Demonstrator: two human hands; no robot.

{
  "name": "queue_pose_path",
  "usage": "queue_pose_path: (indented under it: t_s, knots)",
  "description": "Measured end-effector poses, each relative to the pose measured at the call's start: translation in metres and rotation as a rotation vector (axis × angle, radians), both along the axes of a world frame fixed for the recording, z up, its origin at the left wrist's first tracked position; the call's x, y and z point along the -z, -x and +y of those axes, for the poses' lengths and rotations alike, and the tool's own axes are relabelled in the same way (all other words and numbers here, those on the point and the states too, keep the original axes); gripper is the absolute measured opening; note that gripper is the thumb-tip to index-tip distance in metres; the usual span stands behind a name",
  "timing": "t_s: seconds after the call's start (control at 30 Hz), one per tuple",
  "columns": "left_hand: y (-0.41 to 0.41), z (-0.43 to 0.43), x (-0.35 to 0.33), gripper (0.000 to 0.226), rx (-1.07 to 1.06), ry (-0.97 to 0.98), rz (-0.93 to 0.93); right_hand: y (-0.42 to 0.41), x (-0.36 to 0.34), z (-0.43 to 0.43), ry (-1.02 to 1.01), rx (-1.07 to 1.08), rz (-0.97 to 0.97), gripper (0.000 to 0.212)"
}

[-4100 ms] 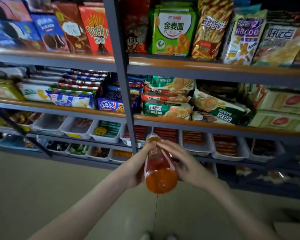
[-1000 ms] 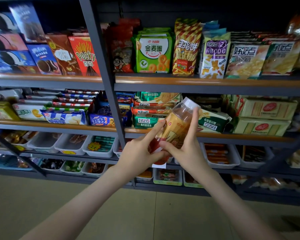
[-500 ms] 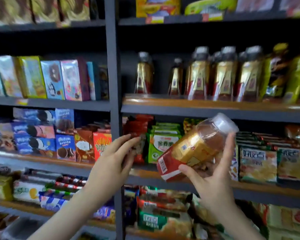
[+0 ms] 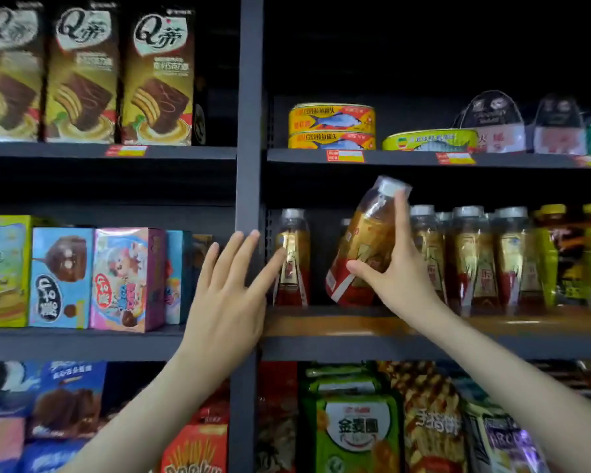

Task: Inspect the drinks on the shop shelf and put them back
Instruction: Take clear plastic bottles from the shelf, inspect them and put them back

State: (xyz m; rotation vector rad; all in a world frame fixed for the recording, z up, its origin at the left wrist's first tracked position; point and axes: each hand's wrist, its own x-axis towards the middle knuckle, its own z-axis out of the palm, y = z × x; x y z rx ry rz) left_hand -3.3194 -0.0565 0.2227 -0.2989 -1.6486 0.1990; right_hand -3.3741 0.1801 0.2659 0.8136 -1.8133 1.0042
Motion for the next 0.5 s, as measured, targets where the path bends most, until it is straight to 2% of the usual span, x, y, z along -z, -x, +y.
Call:
queue_pose_path:
  t_s: [0.17,0.3,0.5]
  knots:
    - [0.029,0.008,-0.013,0.045,0.003,-0.026,0.038,0.047,-0.020,-0.014,-0.260,0.093,-0.289,0.119]
    - [0.032,0.015,-0.016,0.043,-0.015,-0.093,0.063,0.084,-0.028,-0.028,-0.326,0.167,-0.390,0.121]
    - [0.035,0.021,-0.017,0.040,-0.059,-0.122,0.101,0.121,-0.029,-0.033,-0.323,0.227,-0.479,0.117]
